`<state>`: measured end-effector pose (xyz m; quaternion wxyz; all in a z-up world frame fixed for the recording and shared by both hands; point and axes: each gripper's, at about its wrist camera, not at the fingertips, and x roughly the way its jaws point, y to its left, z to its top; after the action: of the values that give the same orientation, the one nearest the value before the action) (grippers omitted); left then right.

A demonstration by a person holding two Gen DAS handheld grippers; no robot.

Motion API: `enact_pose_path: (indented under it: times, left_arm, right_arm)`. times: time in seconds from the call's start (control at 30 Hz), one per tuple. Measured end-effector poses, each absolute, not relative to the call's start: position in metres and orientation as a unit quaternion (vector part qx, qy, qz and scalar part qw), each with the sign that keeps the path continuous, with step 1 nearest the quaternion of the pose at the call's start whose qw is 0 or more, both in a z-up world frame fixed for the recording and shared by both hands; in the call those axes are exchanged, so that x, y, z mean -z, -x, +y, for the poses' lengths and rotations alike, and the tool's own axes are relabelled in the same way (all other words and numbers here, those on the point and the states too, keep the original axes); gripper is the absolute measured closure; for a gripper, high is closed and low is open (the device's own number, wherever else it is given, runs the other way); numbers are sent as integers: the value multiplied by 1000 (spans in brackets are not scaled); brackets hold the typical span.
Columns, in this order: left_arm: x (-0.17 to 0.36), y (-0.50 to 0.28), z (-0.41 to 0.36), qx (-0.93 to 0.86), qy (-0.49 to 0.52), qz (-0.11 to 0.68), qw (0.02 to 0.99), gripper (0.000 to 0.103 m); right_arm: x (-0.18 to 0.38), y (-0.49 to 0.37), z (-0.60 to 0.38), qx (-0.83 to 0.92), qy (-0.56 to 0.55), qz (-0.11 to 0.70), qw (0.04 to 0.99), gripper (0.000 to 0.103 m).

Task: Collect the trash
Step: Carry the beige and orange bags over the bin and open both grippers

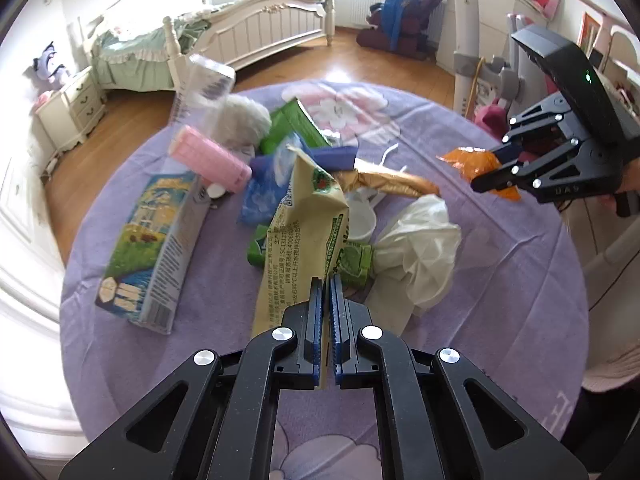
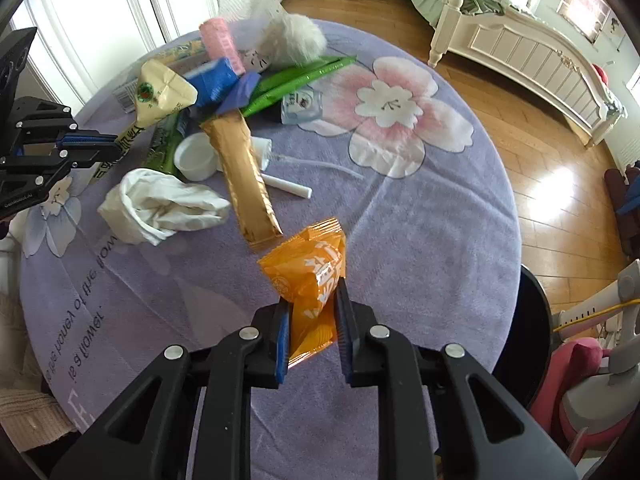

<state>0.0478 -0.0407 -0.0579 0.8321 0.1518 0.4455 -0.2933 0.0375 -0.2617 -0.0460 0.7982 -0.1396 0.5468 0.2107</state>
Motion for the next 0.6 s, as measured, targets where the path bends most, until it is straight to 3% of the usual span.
enact_pose_path:
  times: [0.6]
  left_arm:
    - [10, -48, -101, 326, -182, 399, 837, 98]
  right_arm:
    - [18, -28, -299, -181, 133, 522, 823, 85]
